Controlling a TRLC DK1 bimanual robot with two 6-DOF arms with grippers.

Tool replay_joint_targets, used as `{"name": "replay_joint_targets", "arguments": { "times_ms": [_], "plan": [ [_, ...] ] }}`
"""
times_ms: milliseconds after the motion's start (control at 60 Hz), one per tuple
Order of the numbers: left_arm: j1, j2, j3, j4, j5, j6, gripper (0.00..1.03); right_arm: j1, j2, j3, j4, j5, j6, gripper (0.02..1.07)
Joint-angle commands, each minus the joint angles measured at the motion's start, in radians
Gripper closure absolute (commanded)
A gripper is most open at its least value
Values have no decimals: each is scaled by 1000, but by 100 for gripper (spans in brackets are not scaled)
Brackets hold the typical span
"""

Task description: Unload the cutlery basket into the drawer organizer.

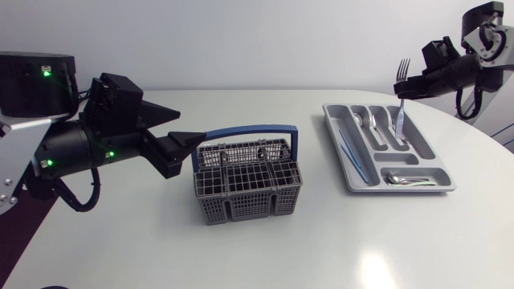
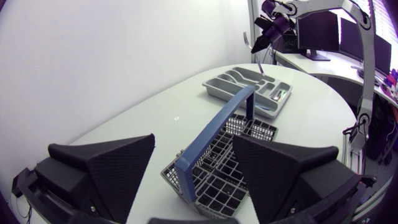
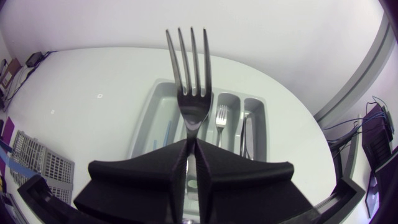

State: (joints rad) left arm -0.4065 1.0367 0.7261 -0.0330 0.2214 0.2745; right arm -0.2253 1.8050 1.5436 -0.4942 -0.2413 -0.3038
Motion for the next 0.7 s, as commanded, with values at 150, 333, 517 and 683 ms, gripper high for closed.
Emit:
{"name": "replay_joint_targets", "arguments": {
  "times_ms": [150,333,517,683],
  "plan": [
    [11,-23,-25,-1,-10,26,17,-23,194,170,-30,37,-24,101],
    [8,-23,-24,-2,-16,26,17,-26,258,216,-41,53,-23,101],
    [6,-27,-22,-4,-17,29,17,-26,320,273,-53,69,-23,101],
    [6,-33,-25,-5,-17,29,17,-26,366,331,-84,77,-21,101]
  ]
}}
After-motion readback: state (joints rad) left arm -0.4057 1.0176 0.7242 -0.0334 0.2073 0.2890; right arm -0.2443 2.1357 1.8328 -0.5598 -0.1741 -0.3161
